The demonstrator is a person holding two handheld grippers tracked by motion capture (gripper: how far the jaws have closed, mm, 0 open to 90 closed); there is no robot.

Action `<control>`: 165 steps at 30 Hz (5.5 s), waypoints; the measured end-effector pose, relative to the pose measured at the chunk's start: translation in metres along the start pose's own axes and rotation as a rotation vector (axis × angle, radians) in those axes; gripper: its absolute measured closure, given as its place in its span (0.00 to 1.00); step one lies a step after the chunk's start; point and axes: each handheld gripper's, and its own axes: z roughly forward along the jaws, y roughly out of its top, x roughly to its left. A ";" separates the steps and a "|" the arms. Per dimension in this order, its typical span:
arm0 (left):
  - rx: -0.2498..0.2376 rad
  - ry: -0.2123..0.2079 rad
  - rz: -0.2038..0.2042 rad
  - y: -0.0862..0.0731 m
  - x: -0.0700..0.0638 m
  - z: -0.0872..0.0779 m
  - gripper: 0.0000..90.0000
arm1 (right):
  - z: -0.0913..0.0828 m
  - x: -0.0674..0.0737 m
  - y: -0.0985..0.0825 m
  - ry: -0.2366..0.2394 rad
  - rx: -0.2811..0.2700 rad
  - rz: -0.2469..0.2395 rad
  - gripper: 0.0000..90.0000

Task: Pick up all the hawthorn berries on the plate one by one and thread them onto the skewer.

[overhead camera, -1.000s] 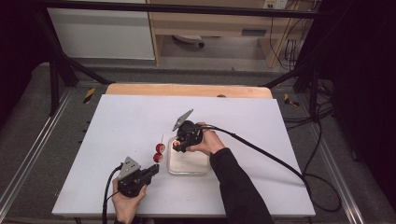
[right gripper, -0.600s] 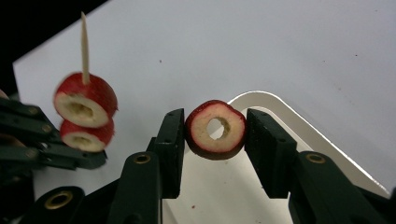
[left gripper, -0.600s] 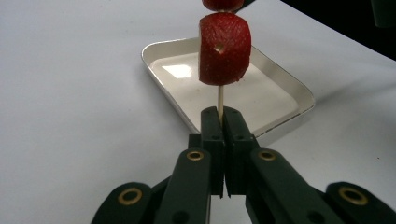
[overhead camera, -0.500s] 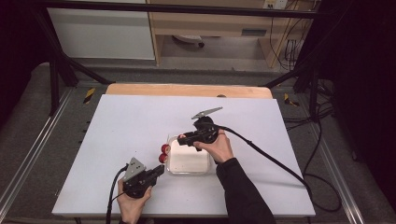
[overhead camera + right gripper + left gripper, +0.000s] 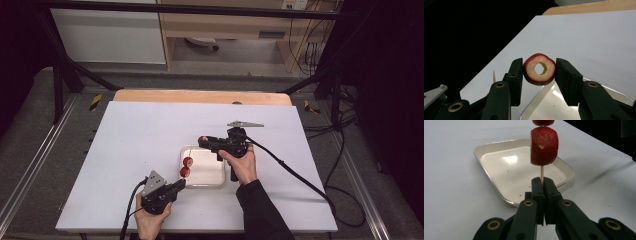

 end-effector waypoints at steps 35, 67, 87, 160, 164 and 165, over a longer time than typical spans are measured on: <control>-0.056 -0.006 0.015 0.016 -0.027 0.014 0.98 | -0.027 0.022 0.003 0.204 -0.243 0.283 0.66; -0.063 -0.045 -0.025 0.025 -0.031 0.010 0.98 | -0.031 0.021 -0.002 0.135 -0.255 0.037 0.66; 0.018 -0.090 -0.116 0.022 -0.031 0.019 0.99 | -0.032 0.021 -0.010 0.000 -0.207 -0.324 0.66; 0.066 0.010 0.035 0.025 -0.002 0.007 0.98 | -0.089 -0.052 -0.084 -0.279 0.156 -0.330 0.01; 0.082 0.003 0.045 0.028 -0.002 0.006 0.98 | -0.098 -0.057 -0.089 -0.287 0.154 -0.333 0.01; 0.083 0.004 0.046 0.029 -0.001 0.007 0.98 | -0.100 -0.058 -0.090 -0.288 0.157 -0.334 0.01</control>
